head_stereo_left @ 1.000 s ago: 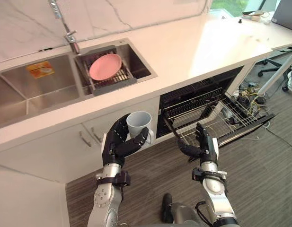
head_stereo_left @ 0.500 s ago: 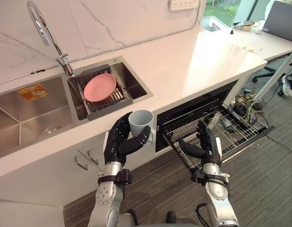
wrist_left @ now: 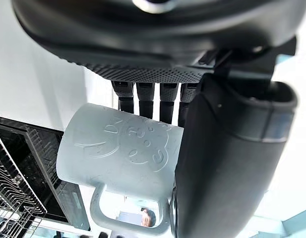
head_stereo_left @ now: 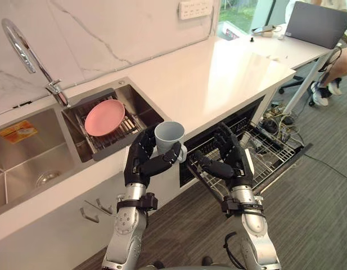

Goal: Walk over to the sink, pick up the cup, carry it to the dishwasher, place the cup inside the dishwasher, then close the dishwasher door

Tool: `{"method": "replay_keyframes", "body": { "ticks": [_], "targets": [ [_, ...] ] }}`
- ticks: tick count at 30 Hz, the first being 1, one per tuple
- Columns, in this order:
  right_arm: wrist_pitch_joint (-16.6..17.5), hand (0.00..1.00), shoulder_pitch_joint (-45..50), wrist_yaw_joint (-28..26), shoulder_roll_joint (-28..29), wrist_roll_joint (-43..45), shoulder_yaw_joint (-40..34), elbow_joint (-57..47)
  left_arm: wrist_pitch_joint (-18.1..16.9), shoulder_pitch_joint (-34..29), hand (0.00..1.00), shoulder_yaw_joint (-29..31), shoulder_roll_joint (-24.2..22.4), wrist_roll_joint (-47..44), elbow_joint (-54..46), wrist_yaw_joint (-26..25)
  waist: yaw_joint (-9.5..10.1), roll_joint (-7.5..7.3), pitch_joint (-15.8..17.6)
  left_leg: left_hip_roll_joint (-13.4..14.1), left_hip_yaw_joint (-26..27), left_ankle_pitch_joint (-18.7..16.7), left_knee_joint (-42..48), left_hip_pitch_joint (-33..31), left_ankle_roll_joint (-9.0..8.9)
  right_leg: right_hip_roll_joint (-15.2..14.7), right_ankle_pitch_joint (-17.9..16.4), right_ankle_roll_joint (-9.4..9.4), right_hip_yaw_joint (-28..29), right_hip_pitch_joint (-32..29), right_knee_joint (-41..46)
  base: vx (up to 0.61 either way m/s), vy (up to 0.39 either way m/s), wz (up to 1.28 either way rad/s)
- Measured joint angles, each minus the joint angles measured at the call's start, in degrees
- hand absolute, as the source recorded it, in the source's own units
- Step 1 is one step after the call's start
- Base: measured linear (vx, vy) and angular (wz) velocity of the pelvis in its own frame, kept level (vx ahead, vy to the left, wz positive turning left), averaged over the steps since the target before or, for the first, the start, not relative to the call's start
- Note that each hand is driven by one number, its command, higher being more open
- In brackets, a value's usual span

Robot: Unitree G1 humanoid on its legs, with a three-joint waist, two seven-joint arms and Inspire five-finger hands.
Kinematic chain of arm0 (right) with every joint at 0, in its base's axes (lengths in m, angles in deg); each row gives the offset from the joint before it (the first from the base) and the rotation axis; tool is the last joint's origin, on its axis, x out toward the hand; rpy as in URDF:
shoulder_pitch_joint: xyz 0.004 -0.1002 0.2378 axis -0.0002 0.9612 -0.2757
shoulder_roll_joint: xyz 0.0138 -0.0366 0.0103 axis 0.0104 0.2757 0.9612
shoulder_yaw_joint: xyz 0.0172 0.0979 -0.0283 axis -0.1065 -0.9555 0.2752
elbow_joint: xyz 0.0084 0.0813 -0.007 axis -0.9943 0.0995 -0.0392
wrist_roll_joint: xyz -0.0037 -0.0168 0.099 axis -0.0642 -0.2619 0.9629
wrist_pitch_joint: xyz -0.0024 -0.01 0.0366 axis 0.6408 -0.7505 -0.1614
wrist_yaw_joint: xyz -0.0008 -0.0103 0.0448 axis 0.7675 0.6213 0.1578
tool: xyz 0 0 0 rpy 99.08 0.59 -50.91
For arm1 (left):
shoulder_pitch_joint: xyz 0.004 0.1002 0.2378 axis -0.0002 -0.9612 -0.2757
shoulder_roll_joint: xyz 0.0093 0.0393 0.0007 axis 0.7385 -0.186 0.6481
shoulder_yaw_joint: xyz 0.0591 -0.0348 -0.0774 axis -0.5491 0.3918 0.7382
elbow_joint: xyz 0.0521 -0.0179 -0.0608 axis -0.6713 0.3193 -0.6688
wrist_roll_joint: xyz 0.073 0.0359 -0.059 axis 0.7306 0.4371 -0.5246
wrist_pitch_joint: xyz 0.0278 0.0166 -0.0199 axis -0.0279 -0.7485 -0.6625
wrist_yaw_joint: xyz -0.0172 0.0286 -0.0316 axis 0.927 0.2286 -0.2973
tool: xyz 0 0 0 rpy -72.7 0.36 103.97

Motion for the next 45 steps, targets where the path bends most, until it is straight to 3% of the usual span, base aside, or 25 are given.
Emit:
{"method": "replay_keyframes", "body": {
  "ticks": [19,31,32,45],
  "targets": [
    [0.0,0.9,0.3,-3.2,-3.3,0.1,5.9,0.0,0.0,2.8,0.3,-0.3,0.0,0.5,4.3,-1.4,-0.08,-0.85,-3.0,-1.9,0.9,2.0,-3.6,0.9,1.33,-1.0,0.9,1.06,1.2,-0.7,-0.8,-0.02,0.018,-0.02],
    [-0.1,0.9,-3.3,0.4,-3.2,-3.1,7.0,1.8,0.0,4.6,0.3,-8.3,-0.4,-1.7,1.3,0.9,-0.04,-0.82,-3.7,-2.9,-1.1,4.8,-7.5,1.6,1.75,-1.4,0.9,1.06,-0.7,-0.8,-0.6,-0.03,0.0,0.09],
    [-0.1,0.3,-4.1,1.0,-3.2,-3.1,7.0,2.7,0.0,4.7,0.3,-8.8,-0.4,-2.9,0.9,1.2,-0.02,-0.83,-3.7,-3.0,-1.2,5.2,-8.2,1.9,1.72,-1.4,0.9,1.06,-0.9,-0.8,-0.6,-0.05,-0.011,0.07],
    [-0.2,0.3,-7.6,5.0,-2.7,-4.7,5.7,5.9,0.0,4.8,0.3,-11.4,-0.6,-8.7,-0.5,1.4,0.15,-0.86,-3.9,-3.3,-3.5,6.7,-9.1,1.4,1.75,-1.7,0.9,1.04,-3.2,-0.6,-0.6,-0.02,-0.006,0.09]
  ]
}}
